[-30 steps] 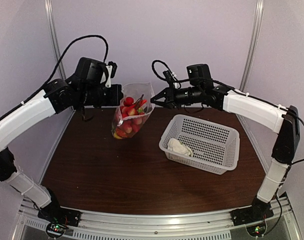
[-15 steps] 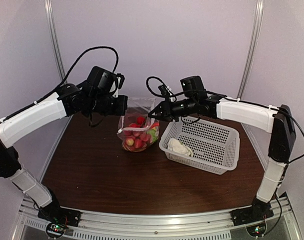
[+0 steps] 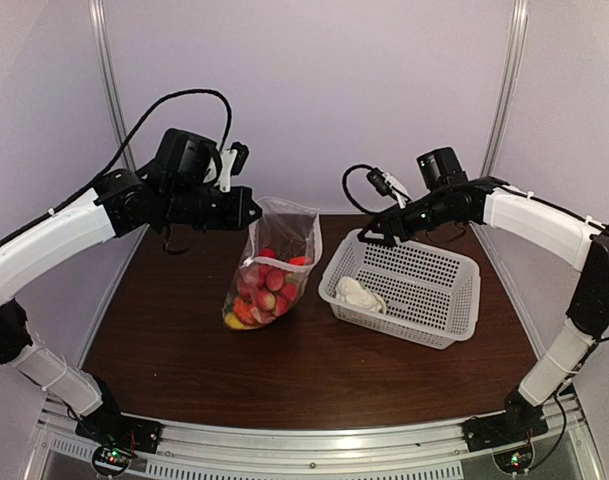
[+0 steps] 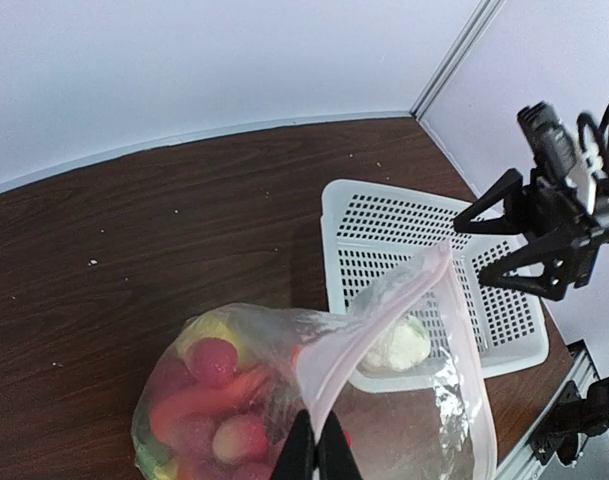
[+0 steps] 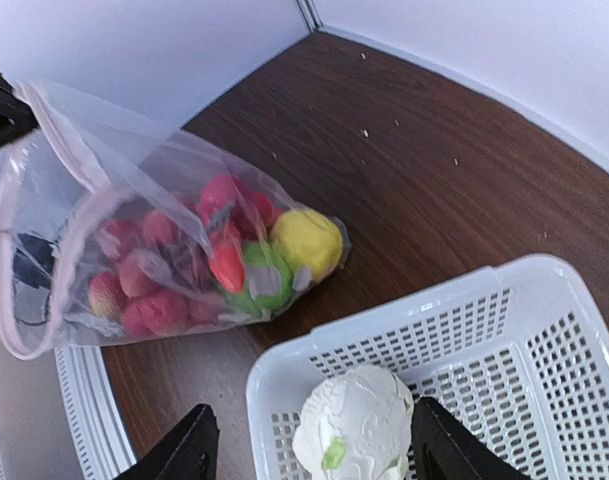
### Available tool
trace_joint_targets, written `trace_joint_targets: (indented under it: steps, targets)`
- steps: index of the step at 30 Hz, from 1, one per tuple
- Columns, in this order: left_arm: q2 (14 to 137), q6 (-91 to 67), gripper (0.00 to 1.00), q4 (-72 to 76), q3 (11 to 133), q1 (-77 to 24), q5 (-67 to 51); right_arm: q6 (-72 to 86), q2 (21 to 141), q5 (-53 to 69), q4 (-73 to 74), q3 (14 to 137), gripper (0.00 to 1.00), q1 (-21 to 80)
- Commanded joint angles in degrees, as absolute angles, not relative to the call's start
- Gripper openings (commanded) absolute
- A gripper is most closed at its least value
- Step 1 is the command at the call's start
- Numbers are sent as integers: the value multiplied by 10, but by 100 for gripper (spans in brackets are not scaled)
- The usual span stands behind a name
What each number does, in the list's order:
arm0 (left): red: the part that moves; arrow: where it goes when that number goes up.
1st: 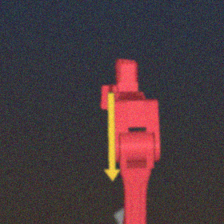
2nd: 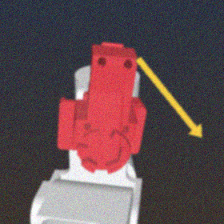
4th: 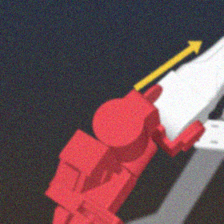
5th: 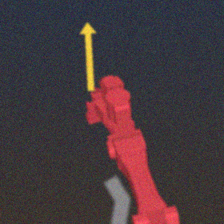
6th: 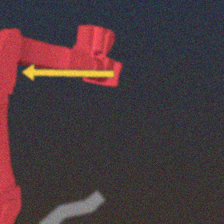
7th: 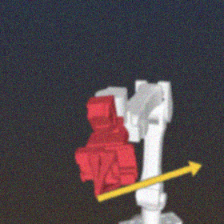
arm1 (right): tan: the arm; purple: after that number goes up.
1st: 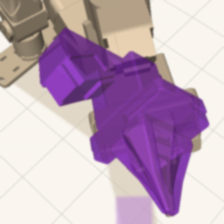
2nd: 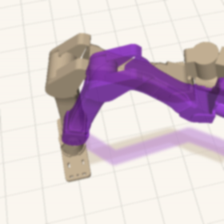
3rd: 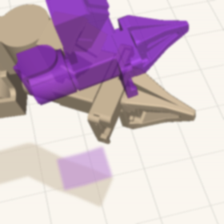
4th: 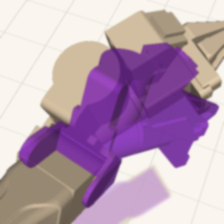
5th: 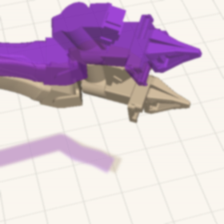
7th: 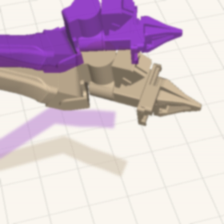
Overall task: Place the food in the zip-top bag and seal the zipper
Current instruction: Adjust the zipper food storage bag at the center of the board, then pick up the fake vegetable from the bin.
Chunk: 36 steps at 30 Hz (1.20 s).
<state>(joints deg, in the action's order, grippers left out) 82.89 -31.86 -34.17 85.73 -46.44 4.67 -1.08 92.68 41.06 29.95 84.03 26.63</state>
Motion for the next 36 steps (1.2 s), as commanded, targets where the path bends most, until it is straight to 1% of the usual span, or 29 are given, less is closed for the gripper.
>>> trace_joint_targets:
  steps: [1, 7, 11, 19, 23, 25, 29, 31, 32, 36]
  targets:
    - [805, -339, 0, -289, 841, -462, 36, -139, 944, 336, 378, 800, 71, 280]
    - [783, -360, 0, -276, 812, -462, 58, -159, 959, 295, 360, 766, 74, 315]
    - [779, -371, 0, -270, 798, -462, 51, -157, 990, 287, 372, 774, 76, 331]
    - [772, -384, 0, -264, 782, -462, 45, -126, 1035, 267, 365, 792, 74, 338]
    - [772, -387, 0, -260, 779, -462, 42, -114, 1051, 262, 367, 799, 60, 338]
    - [772, -387, 0, -259, 779, -462, 40, -112, 1050, 255, 370, 801, 50, 338]
    - [773, -389, 0, -253, 775, -462, 36, -117, 1021, 252, 383, 812, 22, 322]
    - [774, -390, 0, -249, 774, -462, 34, -129, 994, 254, 393, 819, 13, 308]
    - [775, -390, 0, -245, 774, -462, 33, -136, 980, 257, 397, 821, 11, 300]
    - [785, -391, 0, -230, 776, -462, 26, -164, 900, 283, 415, 826, 11, 274]
